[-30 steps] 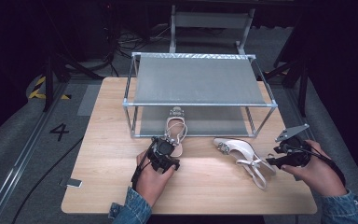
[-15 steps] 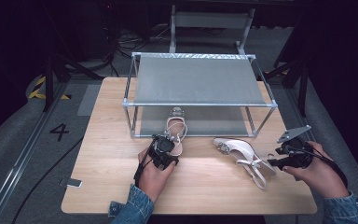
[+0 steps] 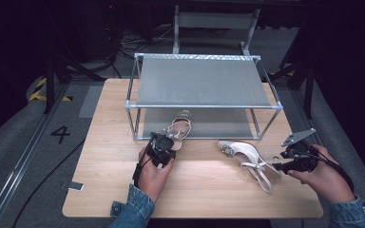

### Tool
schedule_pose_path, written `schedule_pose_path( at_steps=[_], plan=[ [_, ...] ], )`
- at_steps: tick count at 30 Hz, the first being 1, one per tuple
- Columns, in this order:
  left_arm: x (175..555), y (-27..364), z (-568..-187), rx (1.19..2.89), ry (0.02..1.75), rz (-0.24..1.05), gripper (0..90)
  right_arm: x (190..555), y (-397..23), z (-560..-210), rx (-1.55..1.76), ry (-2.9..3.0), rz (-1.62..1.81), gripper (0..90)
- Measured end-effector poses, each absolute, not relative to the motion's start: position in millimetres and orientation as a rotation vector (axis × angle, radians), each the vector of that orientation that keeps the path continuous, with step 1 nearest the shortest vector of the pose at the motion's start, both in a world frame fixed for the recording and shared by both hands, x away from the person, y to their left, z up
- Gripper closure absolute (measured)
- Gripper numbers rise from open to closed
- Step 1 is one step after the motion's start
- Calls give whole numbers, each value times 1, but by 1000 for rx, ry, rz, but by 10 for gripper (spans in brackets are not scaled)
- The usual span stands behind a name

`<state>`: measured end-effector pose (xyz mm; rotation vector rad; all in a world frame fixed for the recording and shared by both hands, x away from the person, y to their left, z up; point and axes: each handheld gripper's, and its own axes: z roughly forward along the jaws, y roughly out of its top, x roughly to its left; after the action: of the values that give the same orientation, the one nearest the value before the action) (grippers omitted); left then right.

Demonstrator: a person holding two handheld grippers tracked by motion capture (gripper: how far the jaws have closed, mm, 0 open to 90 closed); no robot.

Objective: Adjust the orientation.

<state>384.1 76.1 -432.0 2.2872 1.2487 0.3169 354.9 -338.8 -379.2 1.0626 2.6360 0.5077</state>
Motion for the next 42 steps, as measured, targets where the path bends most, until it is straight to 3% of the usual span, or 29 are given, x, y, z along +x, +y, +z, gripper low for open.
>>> schedule_pose_path(
  at_steps=[17,42],
  plan=[
    [414,64,-437,2224,1227,394,801,343,-354,-384,1133,2617,485,450],
    [458,38,-446,2124,1198,389,795,314,-387,-389,1261,2551,436,450]
  ],
)
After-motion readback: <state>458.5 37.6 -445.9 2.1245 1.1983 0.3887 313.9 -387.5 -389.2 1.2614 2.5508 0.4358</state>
